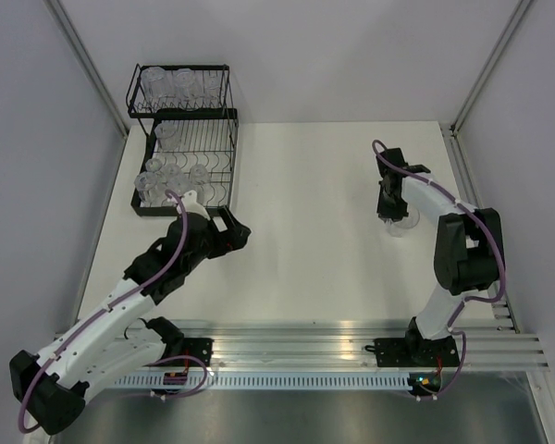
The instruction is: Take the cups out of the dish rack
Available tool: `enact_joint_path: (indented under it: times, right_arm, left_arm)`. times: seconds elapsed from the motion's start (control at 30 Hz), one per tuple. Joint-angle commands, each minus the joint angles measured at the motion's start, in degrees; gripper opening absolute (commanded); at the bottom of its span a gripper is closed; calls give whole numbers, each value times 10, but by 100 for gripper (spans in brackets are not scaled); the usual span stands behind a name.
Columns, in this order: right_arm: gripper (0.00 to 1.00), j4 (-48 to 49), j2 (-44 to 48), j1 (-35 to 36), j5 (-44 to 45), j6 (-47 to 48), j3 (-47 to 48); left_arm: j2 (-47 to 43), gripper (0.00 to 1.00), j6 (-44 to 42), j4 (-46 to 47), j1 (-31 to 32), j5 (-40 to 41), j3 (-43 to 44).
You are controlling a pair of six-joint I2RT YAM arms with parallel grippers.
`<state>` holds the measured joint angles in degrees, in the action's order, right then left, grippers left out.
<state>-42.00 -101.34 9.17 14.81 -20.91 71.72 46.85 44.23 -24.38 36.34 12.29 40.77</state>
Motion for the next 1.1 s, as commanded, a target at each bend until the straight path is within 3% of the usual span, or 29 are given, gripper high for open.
enact_joint_path:
  times: [0.0, 0.17, 0.3, 0.4, 0.43, 0.53, 0.63, 0.73, 0.83, 1.07]
  right_arm:
    - [28, 10, 14, -8, 7, 2, 30]
    - [52, 20, 80, -8, 10, 2, 36]
    - [52, -1, 123, -8, 8, 10, 60]
    - [53, 31, 193, -7, -53, 19, 41]
    - [53, 67, 240, -5, -118, 22, 13]
    - [56, 128, 324, 19, -194, 13, -52]
    - [59, 171, 371, 85, -222, 0, -104]
    - [64, 198, 377, 171, -233, -3, -134]
    - [64, 228, 369, 209, -251, -15, -167]
    - [66, 253, 359, 236, -251, -14, -201]
  left_arm:
    - [19, 100, -45, -14, -1, 49, 37]
    - [73, 100, -90, -25, -2, 124, 94]
    - [118, 100, -113, -33, -5, 157, 134]
    - [145, 100, -124, -35, -18, 220, 160]
    - [152, 100, -122, -39, -41, 248, 166]
    - [213, 100, -86, -92, -130, 231, 205]
    - [282, 100, -78, -98, -174, 252, 221]
    - [350, 100, -71, -98, -189, 304, 244]
    - [402, 100, -56, -87, -202, 302, 264]
    - [470, 100, -68, -23, -209, 306, 267]
